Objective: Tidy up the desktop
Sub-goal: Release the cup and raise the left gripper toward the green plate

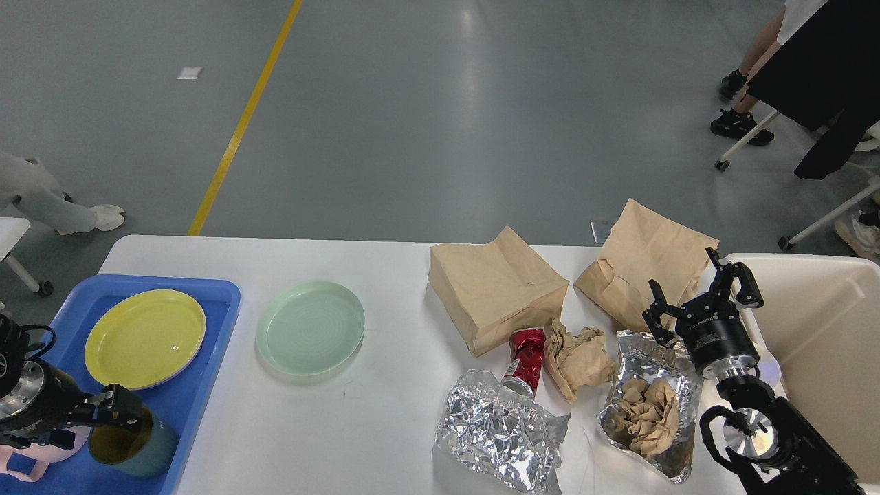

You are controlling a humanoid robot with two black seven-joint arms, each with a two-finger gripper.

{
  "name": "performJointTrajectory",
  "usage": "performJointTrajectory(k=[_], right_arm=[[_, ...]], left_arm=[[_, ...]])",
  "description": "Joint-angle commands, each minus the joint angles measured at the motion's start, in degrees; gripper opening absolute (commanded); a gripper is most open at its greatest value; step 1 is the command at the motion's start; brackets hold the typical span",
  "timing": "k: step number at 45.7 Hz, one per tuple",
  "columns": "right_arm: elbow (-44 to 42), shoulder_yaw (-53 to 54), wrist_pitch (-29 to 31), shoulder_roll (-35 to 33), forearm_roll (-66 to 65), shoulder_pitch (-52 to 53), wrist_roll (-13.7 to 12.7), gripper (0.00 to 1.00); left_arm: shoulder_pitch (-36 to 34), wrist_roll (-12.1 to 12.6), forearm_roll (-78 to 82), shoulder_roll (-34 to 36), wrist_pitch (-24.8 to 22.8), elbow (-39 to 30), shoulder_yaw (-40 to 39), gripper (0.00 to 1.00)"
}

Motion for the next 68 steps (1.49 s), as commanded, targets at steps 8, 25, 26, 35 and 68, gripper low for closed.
performJointTrajectory(k=[8,25,26,35,68], right_arm=[[0.09,0.0,0.01,0.0,0.0,0.0,0.0,1.0],[0.09,0.0,0.01,-0.08,0.0,0.0,0.0,1.0],[0.09,0.0,0.01,-0.08,0.0,0.0,0.0,1.0],[0.0,0.0,0.01,-0.08,0.0,0.0,0.0,1.0],[0.0,0.0,0.01,0.0,0.0,-0.09,0.0,1.0]], left_arm=[[-17.36,-0.06,-7.2,-0.89,0.24,-11.01,14.2,0.91],[-48.56,-0.76,-18.09,-13.09,-0.28,-30.17,32.04,0.91],[-49.62,-0.76,-19.41,-14.67,-0.37,-30.88,32.49,0.91],[-59.55,-0.67,-28.99,-26.46,-4.49,-34.66,31.71,0.91],[-68.44,0.12,-43.06,-30.77,-13.03,-36.33,23.88,0.96]])
